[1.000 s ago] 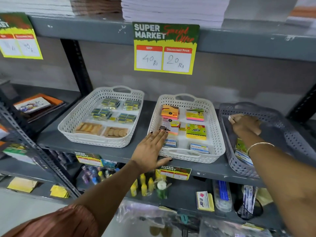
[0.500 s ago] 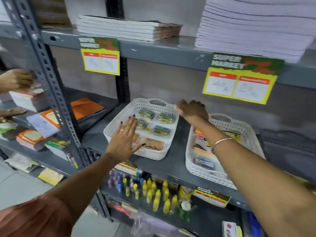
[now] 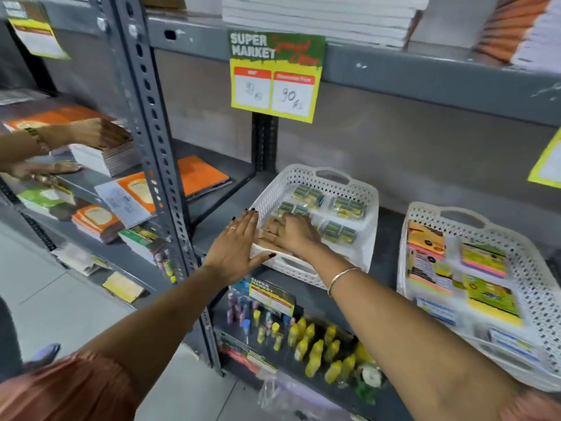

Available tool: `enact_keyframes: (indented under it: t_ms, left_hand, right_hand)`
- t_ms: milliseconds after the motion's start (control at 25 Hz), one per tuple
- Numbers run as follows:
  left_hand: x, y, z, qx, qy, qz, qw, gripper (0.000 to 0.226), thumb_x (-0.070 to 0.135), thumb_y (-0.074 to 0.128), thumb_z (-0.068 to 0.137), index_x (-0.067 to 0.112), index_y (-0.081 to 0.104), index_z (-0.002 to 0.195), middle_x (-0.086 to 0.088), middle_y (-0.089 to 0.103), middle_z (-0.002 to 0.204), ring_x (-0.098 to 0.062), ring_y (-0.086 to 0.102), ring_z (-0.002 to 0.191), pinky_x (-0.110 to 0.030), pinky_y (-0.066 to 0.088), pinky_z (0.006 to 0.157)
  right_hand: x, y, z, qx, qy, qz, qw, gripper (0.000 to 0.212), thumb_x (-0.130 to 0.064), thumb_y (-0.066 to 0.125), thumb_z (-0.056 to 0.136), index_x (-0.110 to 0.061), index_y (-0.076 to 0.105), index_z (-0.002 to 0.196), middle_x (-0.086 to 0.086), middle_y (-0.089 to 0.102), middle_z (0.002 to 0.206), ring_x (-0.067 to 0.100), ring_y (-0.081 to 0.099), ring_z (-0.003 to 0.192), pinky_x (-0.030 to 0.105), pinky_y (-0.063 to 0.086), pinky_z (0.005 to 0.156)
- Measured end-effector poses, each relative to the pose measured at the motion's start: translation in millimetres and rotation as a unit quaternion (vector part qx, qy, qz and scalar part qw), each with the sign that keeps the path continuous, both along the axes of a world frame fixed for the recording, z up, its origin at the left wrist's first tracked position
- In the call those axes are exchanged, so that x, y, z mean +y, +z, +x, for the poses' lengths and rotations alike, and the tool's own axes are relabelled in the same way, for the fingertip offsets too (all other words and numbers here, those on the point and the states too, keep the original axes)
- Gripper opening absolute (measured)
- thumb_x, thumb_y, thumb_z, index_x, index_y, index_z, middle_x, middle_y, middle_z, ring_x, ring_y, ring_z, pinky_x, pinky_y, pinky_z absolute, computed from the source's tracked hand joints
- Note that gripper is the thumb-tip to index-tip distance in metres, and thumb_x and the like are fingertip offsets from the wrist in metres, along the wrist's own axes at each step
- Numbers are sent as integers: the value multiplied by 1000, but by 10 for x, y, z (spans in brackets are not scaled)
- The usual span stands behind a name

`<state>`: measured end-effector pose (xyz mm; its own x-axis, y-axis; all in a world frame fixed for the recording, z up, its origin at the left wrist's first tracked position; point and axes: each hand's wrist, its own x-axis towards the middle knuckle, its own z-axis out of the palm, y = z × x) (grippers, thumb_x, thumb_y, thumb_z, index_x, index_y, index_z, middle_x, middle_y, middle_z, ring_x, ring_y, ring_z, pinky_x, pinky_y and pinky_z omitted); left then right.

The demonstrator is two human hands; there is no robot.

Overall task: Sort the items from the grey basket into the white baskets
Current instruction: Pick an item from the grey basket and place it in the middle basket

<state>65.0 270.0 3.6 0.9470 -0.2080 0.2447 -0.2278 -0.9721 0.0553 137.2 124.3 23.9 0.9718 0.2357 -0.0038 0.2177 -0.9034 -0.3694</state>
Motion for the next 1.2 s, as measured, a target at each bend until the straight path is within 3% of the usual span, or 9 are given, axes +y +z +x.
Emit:
enact_keyframes:
  t_ms: [200,360,600,680,760,840,920,1040,1200]
  left_hand:
    - [-25,2,-15,-8,-5,-25,1000,112,79,-17,67,-1,5,143,-17,11,154,-25,7,142,-36,8,116]
    - [-40,12,-27,-3,1,-13,1000,112,78,-20,67,0,3,144,-16,8,154,-24,5,142,-36,7,117]
    - [-46,15,-27,-21,-11,-5,1000,105,75,-4,78,-6,24,139,-24,31,146,-34,30,135,-48,16,112]
    - [-130,48,-72,-32,-17,-5,999,99,72,2,83,-6,26,139,-23,32,146,-31,26,137,-47,3,113]
    - [-355,128,-160,-45,-31,-28,998,92,69,8,85,-2,21,141,-18,26,149,-19,3,142,-38,-15,112]
    - [-832,222,-232,-68,-93,-44,992,89,67,10,86,-1,19,142,-19,25,150,-15,-9,142,-35,-15,112]
    - [-1407,264,-318,-84,-169,-26,982,85,65,9,87,0,18,141,-22,27,148,-17,-7,142,-36,-7,113]
    - [-2175,230,-453,-101,-275,-11,956,82,63,10,88,0,22,139,-18,28,146,-24,13,138,-34,0,112]
    - [-2742,102,-625,-75,-331,7,941,86,64,8,88,-3,26,139,-21,29,147,-30,24,136,-30,2,111]
  right_hand:
    - [19,9,-4,-9,5,-4,1000,54,-49,65,80,-13,60,120,11,59,130,32,54,120,39,52,89]
    - [-45,55,-31,20,17,-11,1000,63,-35,69,80,-9,47,133,14,50,138,33,48,127,40,48,98]
    - [-734,400,-185,-19,-8,-27,999,72,-43,71,78,-9,43,136,13,45,141,33,39,132,44,42,103]
    - [-1203,529,-282,-41,-58,-13,997,74,-46,69,79,-10,42,138,13,44,144,33,37,134,42,40,105]
    - [-1664,609,-355,-72,-130,-2,989,67,-45,64,83,-10,44,136,14,47,140,32,38,134,41,41,103]
    - [-2188,664,-488,-102,-221,11,970,57,-41,59,88,-10,47,135,14,50,137,30,37,134,41,43,101]
    - [-2723,672,-625,-125,-296,-2,947,49,-33,54,92,-10,49,134,13,50,138,30,39,134,41,44,101]
    - [-3493,637,-910,-120,-399,-28,908,37,-19,49,93,-5,55,127,18,55,133,33,48,128,40,45,100]
    - [-4348,497,-1400,-20,-449,-92,889,33,-7,46,95,3,56,125,24,57,132,36,53,125,41,45,100]
